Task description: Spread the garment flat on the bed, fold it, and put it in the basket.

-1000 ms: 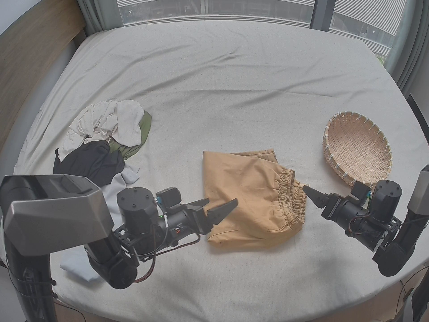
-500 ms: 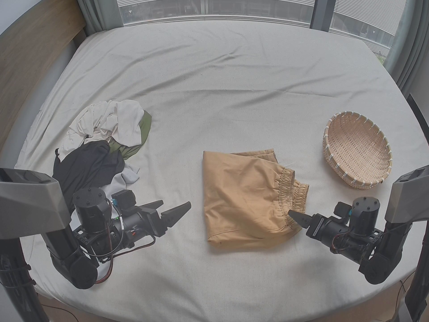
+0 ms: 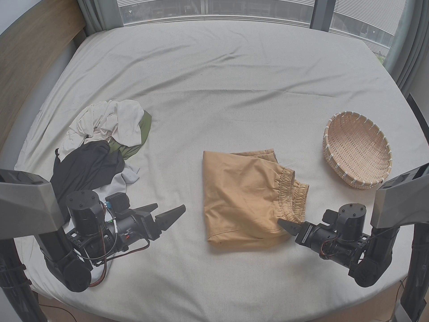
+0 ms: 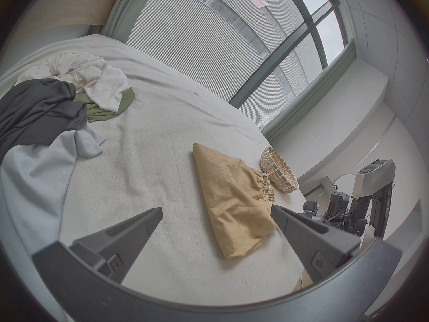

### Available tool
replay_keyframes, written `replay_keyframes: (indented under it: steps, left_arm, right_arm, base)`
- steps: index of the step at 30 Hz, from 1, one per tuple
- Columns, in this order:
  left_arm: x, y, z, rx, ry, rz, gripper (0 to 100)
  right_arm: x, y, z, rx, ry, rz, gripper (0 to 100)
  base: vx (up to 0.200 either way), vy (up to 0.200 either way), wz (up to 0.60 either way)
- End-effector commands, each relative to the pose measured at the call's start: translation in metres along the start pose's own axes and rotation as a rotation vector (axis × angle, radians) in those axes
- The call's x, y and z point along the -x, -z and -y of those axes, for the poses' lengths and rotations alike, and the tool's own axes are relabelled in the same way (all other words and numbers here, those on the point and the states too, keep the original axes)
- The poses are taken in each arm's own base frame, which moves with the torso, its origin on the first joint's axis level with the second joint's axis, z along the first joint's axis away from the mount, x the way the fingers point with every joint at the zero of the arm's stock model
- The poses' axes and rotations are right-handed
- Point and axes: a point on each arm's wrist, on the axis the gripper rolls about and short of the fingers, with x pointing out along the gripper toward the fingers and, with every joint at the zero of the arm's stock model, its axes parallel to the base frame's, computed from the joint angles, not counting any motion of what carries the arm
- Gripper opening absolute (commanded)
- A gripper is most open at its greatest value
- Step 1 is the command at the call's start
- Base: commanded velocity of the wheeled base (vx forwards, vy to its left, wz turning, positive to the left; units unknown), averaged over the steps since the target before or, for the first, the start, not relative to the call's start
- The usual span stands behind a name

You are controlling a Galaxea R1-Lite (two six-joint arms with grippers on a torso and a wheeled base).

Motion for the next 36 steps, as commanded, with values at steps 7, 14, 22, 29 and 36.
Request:
replay_keyframes:
  steps: [7,14,22,29,36]
  left_arm:
    - [0.004,-0.001,0.001,-0.003,-0.005,0.004,100]
    - [0.010,-0.005,-0.002,0.000,-0.021,0.015,100]
    - [0.021,-0.007,-0.013,0.017,-0.070,0.019,100]
    - [0.021,-0.005,-0.014,-0.029,-0.075,0.010,100]
    - [0.023,-0.005,-0.015,-0.048,-0.083,0.009,100]
  right_arm:
    - [-0.019,0.007,-0.006,-0.031,-0.034,-0.003,100]
    - [-0.036,0.003,-0.010,-0.043,-0.061,0.030,100]
    - [-0.041,0.001,-0.011,-0.043,-0.072,0.043,100]
    - [-0.040,0.002,-0.014,-0.037,-0.079,0.043,0]
    - [-0.023,-0.023,-0.043,-0.023,-0.188,0.118,0]
  base:
    - [0.000,0.000,0.00]
    - [0.000,0.000,0.00]
    - [0.000,0.000,0.00]
    - [0.000,0.000,0.00]
    - [0.000,0.000,0.00]
